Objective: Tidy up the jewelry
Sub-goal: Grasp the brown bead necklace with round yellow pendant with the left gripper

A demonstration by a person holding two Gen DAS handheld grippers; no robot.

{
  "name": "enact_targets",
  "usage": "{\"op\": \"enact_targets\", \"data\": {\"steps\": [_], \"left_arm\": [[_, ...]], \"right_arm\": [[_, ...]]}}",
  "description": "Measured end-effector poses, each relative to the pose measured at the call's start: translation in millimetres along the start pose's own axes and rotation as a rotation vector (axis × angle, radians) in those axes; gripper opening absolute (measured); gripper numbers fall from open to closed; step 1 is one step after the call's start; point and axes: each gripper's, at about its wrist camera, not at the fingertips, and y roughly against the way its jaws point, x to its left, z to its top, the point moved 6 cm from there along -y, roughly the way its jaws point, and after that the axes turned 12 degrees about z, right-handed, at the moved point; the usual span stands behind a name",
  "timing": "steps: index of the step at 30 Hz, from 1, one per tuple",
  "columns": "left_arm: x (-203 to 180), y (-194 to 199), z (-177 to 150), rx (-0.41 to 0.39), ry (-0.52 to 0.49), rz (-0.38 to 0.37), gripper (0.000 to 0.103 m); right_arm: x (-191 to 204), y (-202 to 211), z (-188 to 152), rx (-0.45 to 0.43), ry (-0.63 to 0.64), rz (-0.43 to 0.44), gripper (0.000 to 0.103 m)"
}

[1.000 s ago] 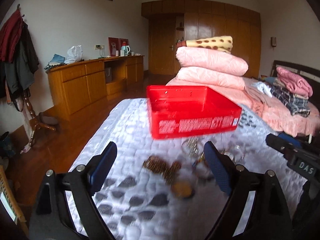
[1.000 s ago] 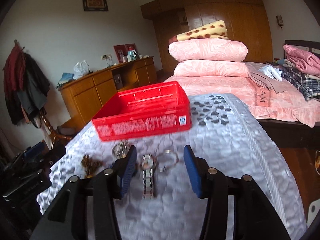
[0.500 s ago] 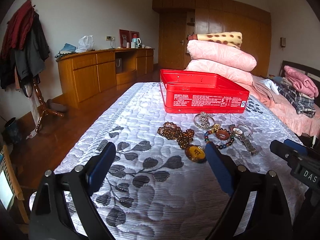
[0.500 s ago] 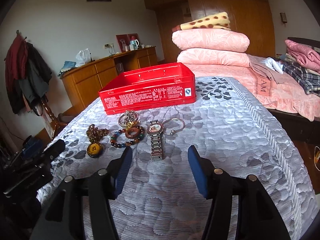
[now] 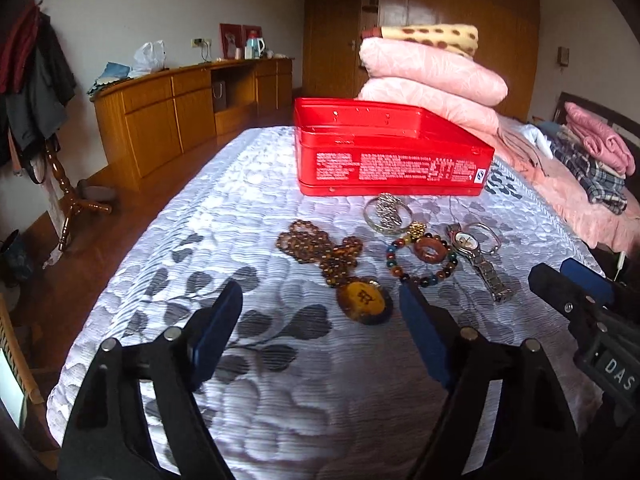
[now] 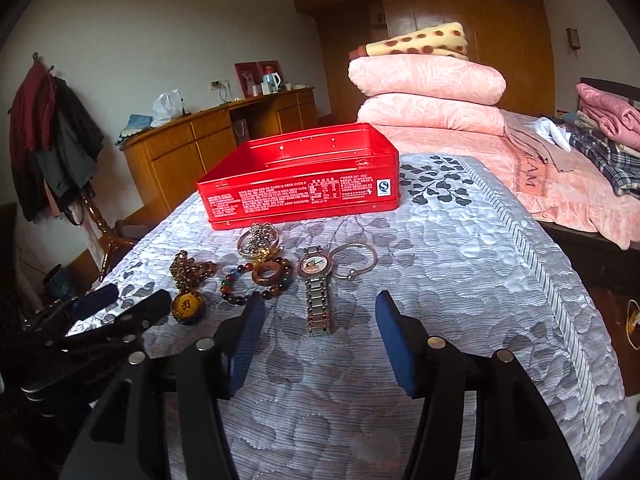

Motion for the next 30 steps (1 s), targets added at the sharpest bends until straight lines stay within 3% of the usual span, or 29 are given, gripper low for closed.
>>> {"op": "enact_targets", "data": {"steps": [9, 13, 14, 18, 20, 30], "left_arm": [[-24, -25, 2, 0.113, -0.036, 0.027, 0.064], [-25, -39, -1, 0.186, -0.021, 0.008, 0.046], [-25, -38, 0, 0.179, -0.018, 0.009, 0.034], [-25, -37, 0, 0.174, -0.013, -0.003, 0.034], [-20, -32, 2, 0.146, 0.02, -0.025, 0.023], [8, -21, 3, 0.127, 0.082, -0.06, 0.013]], "right_arm": [[-8, -4, 7, 0.001, -0.006, -0.002, 0.057], [-12, -6, 9, 0.004, -0.017, 0.008, 0.057], [-13, -7, 9, 0.006, -0.018, 0.009, 0.057], [-12, -8, 8, 0.012, -0.016, 0.006, 0.057], [-11, -9, 8, 0.014, -0.012, 0.003, 0.057], [-2, -14, 6, 0.047, 0.013, 0.005, 0.057]]}}
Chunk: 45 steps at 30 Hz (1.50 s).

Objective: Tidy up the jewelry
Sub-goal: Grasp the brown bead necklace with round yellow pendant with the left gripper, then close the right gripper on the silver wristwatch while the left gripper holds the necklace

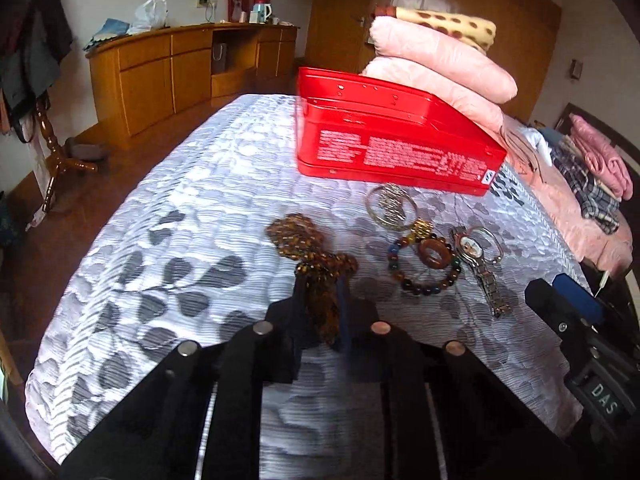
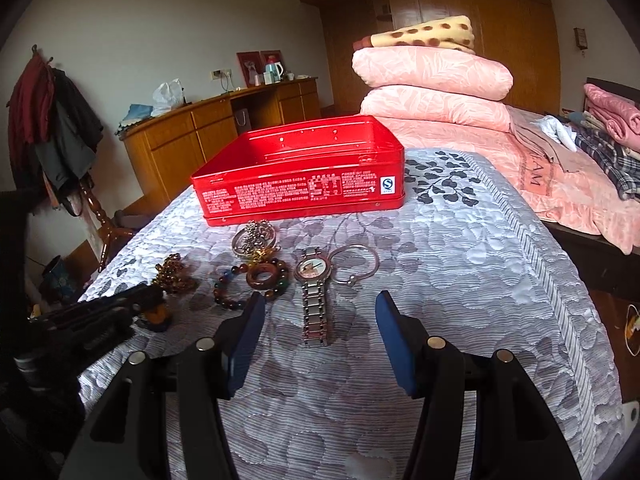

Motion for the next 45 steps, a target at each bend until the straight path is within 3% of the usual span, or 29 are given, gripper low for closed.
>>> {"op": "enact_targets", "data": {"steps": [3, 6, 8, 12, 16, 18, 20, 22, 30, 40, 45], "left_arm": [[10, -1, 1, 0.006, 0.002, 0.006, 0.012], [12, -5, 1, 0.017, -0.006, 0.029, 0.022], [9, -9, 2, 0.024, -0.016, 0.028, 0.057], [0, -21, 5, 0.058, -0.046, 0.023, 0.065], [-5, -31, 7, 0.088, -0.063, 0.038, 0.063], [-3, -32, 8, 0.086, -0.057, 0.058, 0.049], [0, -30, 8, 0.075, -0.041, 0.066, 0.027], [2, -28, 8, 0.067, -0.022, 0.035, 0.018], [4, -6, 9, 0.003, 0.015, 0.012, 0.016], [1, 17, 20, -0.101, 0.012, 0.0, 0.015], [-1, 17, 20, -0.103, 0.001, -0.01, 0.015]], "right_arm": [[3, -3, -1, 0.009, 0.004, 0.003, 0.057], [7, -5, -1, 0.018, 0.013, 0.006, 0.057], [8, -6, -1, 0.021, 0.017, 0.006, 0.057], [6, -6, -2, 0.022, 0.0, 0.011, 0.057], [5, -6, -2, 0.02, -0.006, 0.014, 0.057], [5, -6, -2, 0.021, -0.009, 0.014, 0.057], [5, -6, -2, 0.022, -0.009, 0.012, 0.057], [5, -6, -2, 0.021, -0.007, 0.01, 0.057], [5, -11, 1, 0.039, -0.008, 0.012, 0.056], [1, -38, -3, 0.152, -0.045, 0.016, 0.035], [-3, -49, -6, 0.203, -0.084, 0.02, 0.033]]}}
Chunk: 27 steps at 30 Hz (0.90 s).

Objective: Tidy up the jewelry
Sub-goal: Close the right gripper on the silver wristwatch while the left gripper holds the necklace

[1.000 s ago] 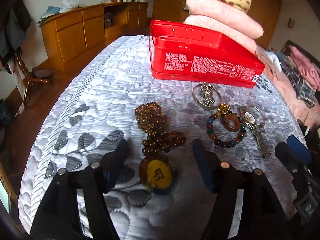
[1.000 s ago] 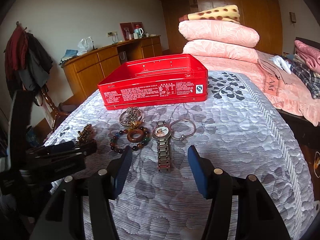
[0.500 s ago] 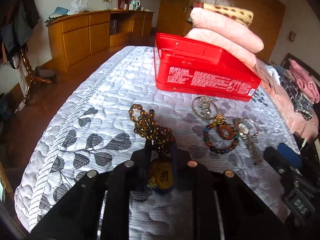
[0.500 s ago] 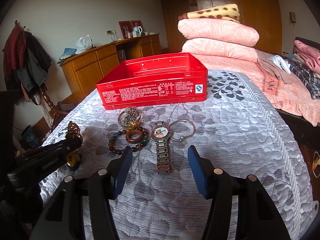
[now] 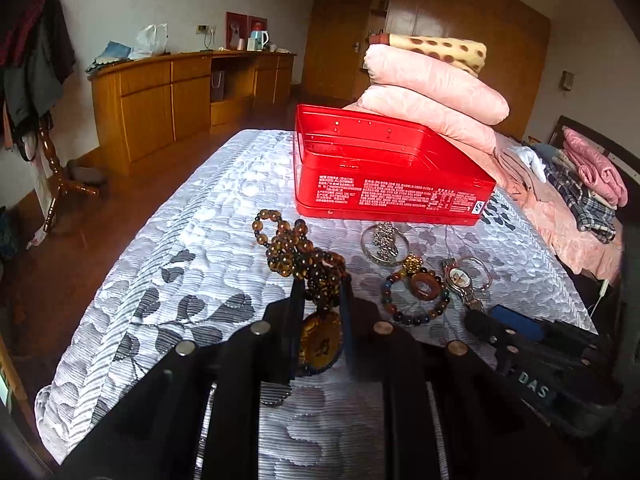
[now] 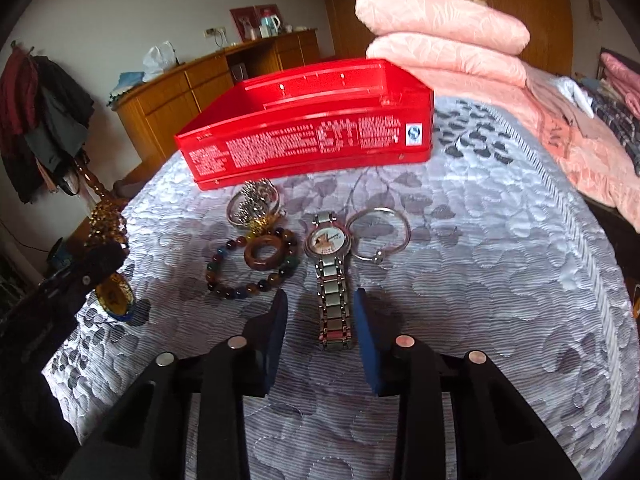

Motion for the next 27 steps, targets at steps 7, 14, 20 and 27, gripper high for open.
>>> {"op": "enact_targets", "data": {"steps": [7, 14, 20, 27], "left_arm": [[0, -3, 2, -0.009, -0.009, -0.008, 0.015], [-1, -5, 1, -0.003, -0.013, -0.017, 0.015], [-3, -8, 0, 0.005, -0.021, -0.027, 0.015], [-3, -11, 1, 0.012, -0.019, -0.031, 0.015]], "right_arm": [[-2, -10, 8, 0.026, -0.016, -0.026, 0.033], [-5, -16, 16, 0.037, -0.016, -0.05, 0.029], [-5, -27, 27, 0.038, 0.001, -0.07, 0.029], [-8, -29, 30, 0.037, -0.002, -0.059, 0.029]]}}
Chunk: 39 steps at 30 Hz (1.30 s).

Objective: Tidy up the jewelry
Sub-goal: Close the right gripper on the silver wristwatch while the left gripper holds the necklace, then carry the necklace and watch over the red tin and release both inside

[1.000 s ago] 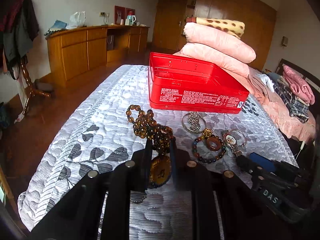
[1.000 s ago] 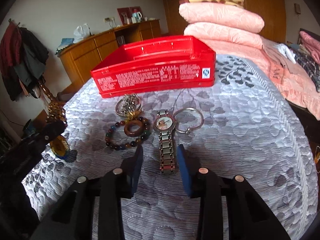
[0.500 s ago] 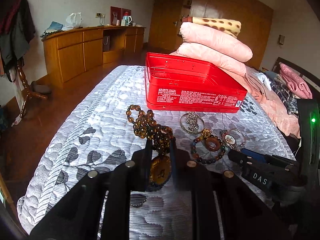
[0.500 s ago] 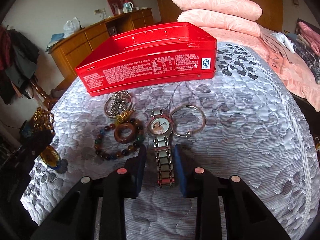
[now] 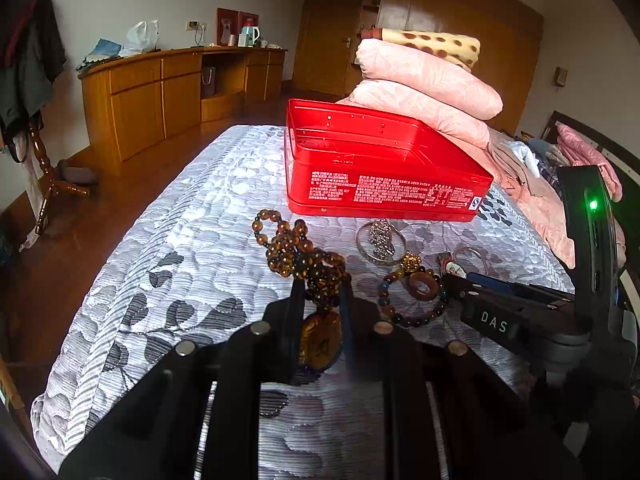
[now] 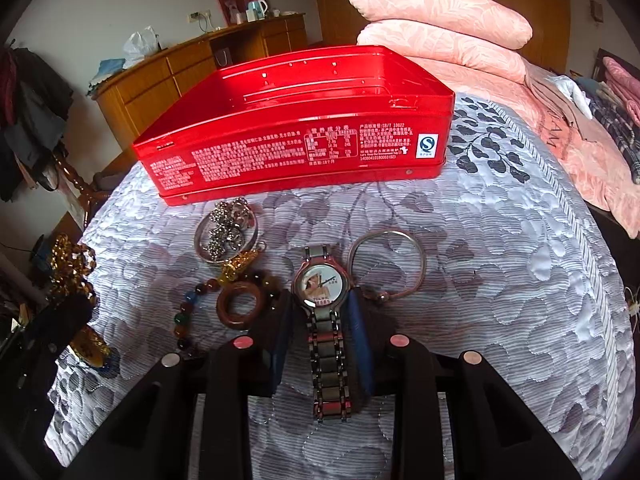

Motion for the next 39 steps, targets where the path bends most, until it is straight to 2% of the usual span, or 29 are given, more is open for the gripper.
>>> {"op": "enact_targets", "data": {"steps": [6, 12, 26, 34, 39], "left_arm": [[-3, 0, 1, 0.002, -0.001, -0.007, 0.015], [-6, 4, 10, -0.013, 0.002, -0.023, 0.015], [-20, 19, 55, -0.11, 0.02, -0.043, 0.015], [-30, 15, 103, -0.168, 0.027, -0.06, 0.015], [-44, -3, 141, -0.194, 0.02, -0.064, 0.016]], "right_arm": [[6, 16, -2, -0.036, 0.028, -0.003, 0.028], [15, 44, 7, -0.101, 0.05, 0.036, 0.028], [21, 82, 38, -0.213, 0.083, 0.074, 0.028], [19, 99, 89, -0.294, 0.106, 0.099, 0.028], [11, 88, 129, -0.314, 0.11, 0.093, 0.028]]}}
